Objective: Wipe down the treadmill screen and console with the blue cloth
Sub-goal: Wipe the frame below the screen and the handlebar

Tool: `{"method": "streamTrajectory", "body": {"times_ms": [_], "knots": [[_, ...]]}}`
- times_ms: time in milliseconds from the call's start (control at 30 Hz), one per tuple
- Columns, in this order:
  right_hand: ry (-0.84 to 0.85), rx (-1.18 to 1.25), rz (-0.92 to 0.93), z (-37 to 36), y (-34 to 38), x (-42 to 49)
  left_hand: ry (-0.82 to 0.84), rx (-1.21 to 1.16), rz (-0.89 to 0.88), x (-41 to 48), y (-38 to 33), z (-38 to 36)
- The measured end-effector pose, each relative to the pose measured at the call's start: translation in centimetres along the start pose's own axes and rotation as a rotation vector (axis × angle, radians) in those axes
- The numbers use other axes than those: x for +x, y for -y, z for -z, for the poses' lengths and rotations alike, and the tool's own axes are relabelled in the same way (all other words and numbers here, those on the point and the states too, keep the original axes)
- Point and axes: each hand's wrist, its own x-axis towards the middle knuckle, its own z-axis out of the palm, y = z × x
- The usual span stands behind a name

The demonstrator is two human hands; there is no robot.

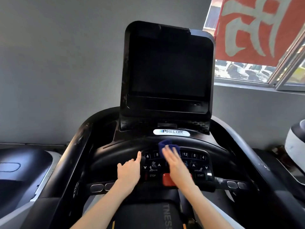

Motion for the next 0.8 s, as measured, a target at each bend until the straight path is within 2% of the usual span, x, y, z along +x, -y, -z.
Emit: {"method": "streamTrajectory", "body": {"times_ms": [100,167,200,333,400,533,633,700,800], "knots": [[-0.172,0.109,-0.332,0.9,-0.9,-0.3,0.04,-0.04,0.026,0.4,-0.1,0.8],[-0.191,0.141,-0.396,0.2,1.3,-0.6,0.069,-0.089,0.034,0.5,0.0,1.3],[-0.165,0.135,-0.354,-0.7,2.4,-1.0,0.078,-0.104,0.033,0.5,0.1,1.4],[0.011,0.02,0.041,-1.7,2.3,-2.4,0.093,-0.14,0.029,0.0,0.5,1.9],[0.053,-0.008,0.029,-0.2,-0.2,-2.4,0.096,-0.133,0.027,0.0,0.5,2.0],[-0.118,0.048,-0.28,0.8,-1.9,-2.2,0.129,-0.175,0.042,0.6,0.7,2.2],[-0.183,0.149,-0.399,0.0,0.4,-1.0,0.138,-0.251,0.02,0.9,1.3,2.6],[-0.142,0.18,-0.321,0.1,0.8,1.2,0.122,-0.305,0.001,0.8,2.0,2.3],[0.025,0.144,-0.135,-0.1,1.7,4.9,0.001,-0.403,0.053,-0.1,3.2,1.5]]}}
